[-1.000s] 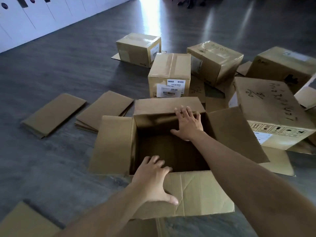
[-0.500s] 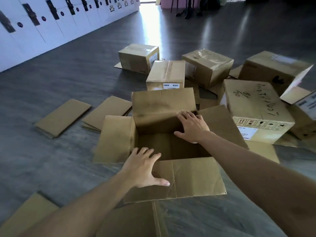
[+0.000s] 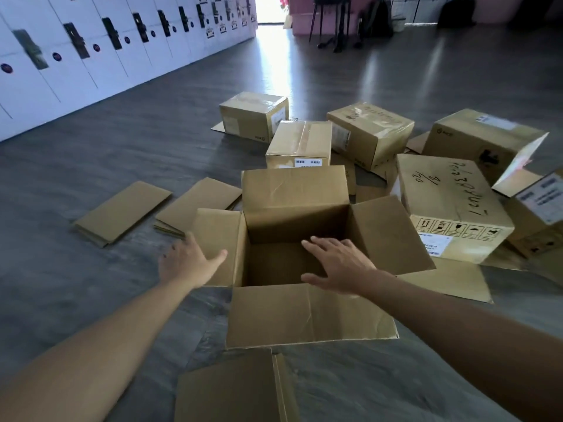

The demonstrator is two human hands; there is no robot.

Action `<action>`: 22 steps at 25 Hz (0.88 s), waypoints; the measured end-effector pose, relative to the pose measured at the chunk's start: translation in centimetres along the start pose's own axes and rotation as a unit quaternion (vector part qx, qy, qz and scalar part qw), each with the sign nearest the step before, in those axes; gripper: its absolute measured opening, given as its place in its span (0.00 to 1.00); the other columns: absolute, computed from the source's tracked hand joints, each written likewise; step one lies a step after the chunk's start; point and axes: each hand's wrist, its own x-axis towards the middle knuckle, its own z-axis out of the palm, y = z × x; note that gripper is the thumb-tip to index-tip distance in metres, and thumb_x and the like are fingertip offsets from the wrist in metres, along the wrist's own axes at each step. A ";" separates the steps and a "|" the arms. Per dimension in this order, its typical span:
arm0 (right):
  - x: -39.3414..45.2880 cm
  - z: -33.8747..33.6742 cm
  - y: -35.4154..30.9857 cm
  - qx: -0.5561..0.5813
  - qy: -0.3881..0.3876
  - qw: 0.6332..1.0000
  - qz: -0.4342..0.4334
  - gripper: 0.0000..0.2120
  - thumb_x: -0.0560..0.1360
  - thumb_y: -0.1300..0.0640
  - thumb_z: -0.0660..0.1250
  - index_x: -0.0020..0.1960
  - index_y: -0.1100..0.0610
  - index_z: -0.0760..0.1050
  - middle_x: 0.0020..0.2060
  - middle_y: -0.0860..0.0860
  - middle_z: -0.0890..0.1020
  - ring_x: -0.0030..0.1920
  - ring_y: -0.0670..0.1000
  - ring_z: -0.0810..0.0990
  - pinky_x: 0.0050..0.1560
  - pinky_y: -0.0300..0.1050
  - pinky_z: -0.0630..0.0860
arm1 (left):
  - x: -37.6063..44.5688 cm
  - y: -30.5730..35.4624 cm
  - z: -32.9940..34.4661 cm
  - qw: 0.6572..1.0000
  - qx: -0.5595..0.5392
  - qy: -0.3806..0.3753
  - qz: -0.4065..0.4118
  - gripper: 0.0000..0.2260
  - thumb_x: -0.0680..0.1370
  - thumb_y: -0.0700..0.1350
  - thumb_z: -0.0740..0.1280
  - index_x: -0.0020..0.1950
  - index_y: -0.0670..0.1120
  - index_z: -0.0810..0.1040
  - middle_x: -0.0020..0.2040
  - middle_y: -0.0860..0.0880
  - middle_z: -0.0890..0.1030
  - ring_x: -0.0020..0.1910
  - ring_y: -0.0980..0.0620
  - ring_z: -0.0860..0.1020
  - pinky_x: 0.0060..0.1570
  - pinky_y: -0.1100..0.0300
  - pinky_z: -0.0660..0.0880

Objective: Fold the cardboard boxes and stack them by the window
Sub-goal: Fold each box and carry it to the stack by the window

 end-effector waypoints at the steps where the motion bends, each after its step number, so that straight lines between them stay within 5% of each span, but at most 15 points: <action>1: -0.5 0.6 -0.7 -0.011 -0.019 1.000 -0.008 0.39 0.77 0.29 0.54 0.81 0.45 0.46 0.80 0.49 0.55 0.79 0.52 0.55 0.76 0.56 0.54 | 0.4 -0.2 -0.1 0.997 -0.059 -0.020 -0.040 0.43 0.75 0.72 0.59 0.78 0.41 0.58 0.73 0.39 0.69 0.70 0.39 0.70 0.62 0.47 0.70; 4: -1.2 1.9 -1.3 -0.035 -0.060 0.998 -0.004 0.40 0.77 0.28 0.52 0.81 0.45 0.44 0.80 0.48 0.53 0.79 0.53 0.54 0.77 0.57 0.53 | 1.8 0.3 -1.2 0.984 -0.150 0.013 -0.099 0.36 0.77 0.68 0.60 0.71 0.39 0.67 0.65 0.39 0.76 0.61 0.39 0.76 0.49 0.49 0.71; 6: -1.4 2.2 -0.9 -0.043 -0.063 0.997 0.007 0.41 0.76 0.27 0.50 0.81 0.46 0.44 0.80 0.49 0.53 0.79 0.53 0.54 0.77 0.56 0.53 | 2.5 1.2 -2.5 0.977 -0.198 0.058 -0.051 0.32 0.78 0.67 0.59 0.68 0.42 0.71 0.58 0.43 0.80 0.55 0.43 0.79 0.45 0.53 0.70; 8: -1.5 2.4 -0.2 -0.045 -0.058 0.997 0.017 0.42 0.75 0.25 0.49 0.81 0.46 0.44 0.80 0.49 0.54 0.79 0.53 0.55 0.77 0.56 0.53 | 2.3 3.1 -3.6 0.955 -0.292 0.017 0.046 0.30 0.78 0.69 0.56 0.66 0.48 0.74 0.51 0.49 0.81 0.48 0.50 0.79 0.43 0.56 0.72; 11: -1.7 2.5 0.4 -0.045 -0.055 0.997 0.027 0.44 0.74 0.23 0.47 0.81 0.46 0.44 0.80 0.49 0.55 0.79 0.53 0.56 0.77 0.56 0.54 | -0.2 6.9 -2.8 0.918 -0.335 -0.107 0.186 0.41 0.70 0.79 0.48 0.74 0.55 0.67 0.67 0.52 0.76 0.62 0.48 0.76 0.62 0.45 0.73; 14: -2.1 2.5 0.8 -0.046 -0.049 0.997 0.043 0.44 0.74 0.23 0.47 0.81 0.47 0.45 0.80 0.49 0.55 0.79 0.53 0.56 0.76 0.55 0.53 | -2.7 9.4 2.5 0.928 -0.197 -0.205 0.241 0.49 0.66 0.83 0.47 0.81 0.60 0.51 0.81 0.51 0.56 0.79 0.44 0.57 0.72 0.42 0.58; 17: -2.5 2.5 1.4 -0.044 -0.039 0.997 0.049 0.44 0.74 0.24 0.47 0.81 0.48 0.47 0.80 0.50 0.56 0.79 0.54 0.56 0.76 0.56 0.55 | -3.8 9.6 6.9 0.938 0.023 -0.179 0.295 0.55 0.62 0.85 0.45 0.82 0.55 0.41 0.82 0.47 0.39 0.80 0.43 0.36 0.75 0.37 0.37; 22: -3.3 1.4 3.5 -0.038 0.029 0.996 0.081 0.41 0.76 0.28 0.52 0.81 0.50 0.49 0.80 0.53 0.56 0.78 0.55 0.56 0.75 0.57 0.58 | -3.1 9.3 9.0 0.935 0.057 -0.162 0.309 0.62 0.60 0.87 0.45 0.80 0.49 0.33 0.80 0.45 0.33 0.78 0.43 0.31 0.72 0.42 0.30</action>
